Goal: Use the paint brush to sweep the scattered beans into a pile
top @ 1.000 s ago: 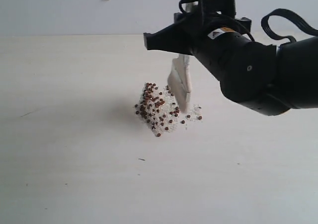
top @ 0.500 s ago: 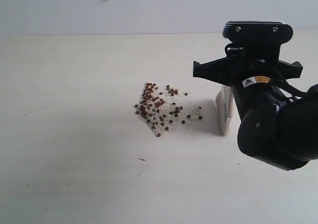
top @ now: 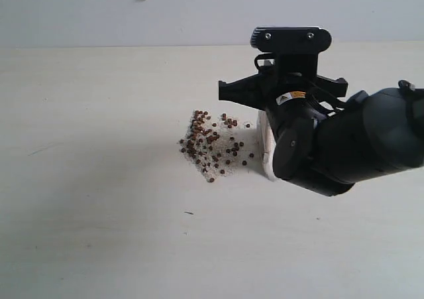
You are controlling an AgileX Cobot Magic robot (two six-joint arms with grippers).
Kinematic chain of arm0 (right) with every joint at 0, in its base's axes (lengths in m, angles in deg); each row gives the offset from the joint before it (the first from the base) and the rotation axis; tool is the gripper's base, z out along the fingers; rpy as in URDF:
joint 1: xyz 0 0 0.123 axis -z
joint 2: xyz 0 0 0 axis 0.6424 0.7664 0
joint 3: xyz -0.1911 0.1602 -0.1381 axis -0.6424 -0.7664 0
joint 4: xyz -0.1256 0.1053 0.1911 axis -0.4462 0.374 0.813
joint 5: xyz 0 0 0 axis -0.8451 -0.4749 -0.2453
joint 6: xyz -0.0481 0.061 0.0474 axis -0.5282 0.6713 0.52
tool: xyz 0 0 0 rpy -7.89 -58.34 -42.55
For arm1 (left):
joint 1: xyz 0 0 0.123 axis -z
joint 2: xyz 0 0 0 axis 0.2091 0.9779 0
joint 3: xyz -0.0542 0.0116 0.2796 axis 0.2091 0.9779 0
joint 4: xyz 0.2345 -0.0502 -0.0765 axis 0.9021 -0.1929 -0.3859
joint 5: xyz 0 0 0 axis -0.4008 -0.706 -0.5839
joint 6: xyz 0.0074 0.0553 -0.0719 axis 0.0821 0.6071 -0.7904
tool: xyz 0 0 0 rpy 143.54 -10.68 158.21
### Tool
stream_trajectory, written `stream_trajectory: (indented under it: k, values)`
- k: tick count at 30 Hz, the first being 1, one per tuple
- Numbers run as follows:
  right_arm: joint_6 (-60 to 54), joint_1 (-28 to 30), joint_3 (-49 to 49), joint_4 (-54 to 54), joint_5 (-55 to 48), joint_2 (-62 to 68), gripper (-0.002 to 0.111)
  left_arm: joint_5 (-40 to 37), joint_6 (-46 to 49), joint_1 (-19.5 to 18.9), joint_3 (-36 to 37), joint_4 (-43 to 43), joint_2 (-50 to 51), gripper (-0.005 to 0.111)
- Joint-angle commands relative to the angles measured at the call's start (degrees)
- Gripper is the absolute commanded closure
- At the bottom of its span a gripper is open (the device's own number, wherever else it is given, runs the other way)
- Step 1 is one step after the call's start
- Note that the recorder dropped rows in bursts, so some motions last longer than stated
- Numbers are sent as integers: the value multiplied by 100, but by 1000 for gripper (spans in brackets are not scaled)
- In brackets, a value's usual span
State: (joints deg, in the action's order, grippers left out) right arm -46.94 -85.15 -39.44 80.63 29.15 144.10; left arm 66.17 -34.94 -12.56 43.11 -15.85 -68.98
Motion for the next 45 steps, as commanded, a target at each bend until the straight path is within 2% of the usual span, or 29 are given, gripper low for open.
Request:
stream_trajectory:
  k: [1,8,20,29,39,45]
  values:
    - [30,31,458,-71,-591,212,108,17,23,-24,20,-50,-37,107]
    - [30,31,988,-127,-1133,394,108,17,23,-24,20,-50,-37,107]
    - [-42,31,1083,-144,-1157,326,108,17,23,-24,20,-50,-37,107]
    - [-1052,31,1083,439,-1099,-8,108,17,23,-24,20,-50,-37,107]
    - [-1285,31,1083,434,-1074,-187,108,17,23,-24,20,-50,-37,107]
    - [-2030,48,1083,475,-641,-375,108,17,23,-24,20,-50,-37,107]
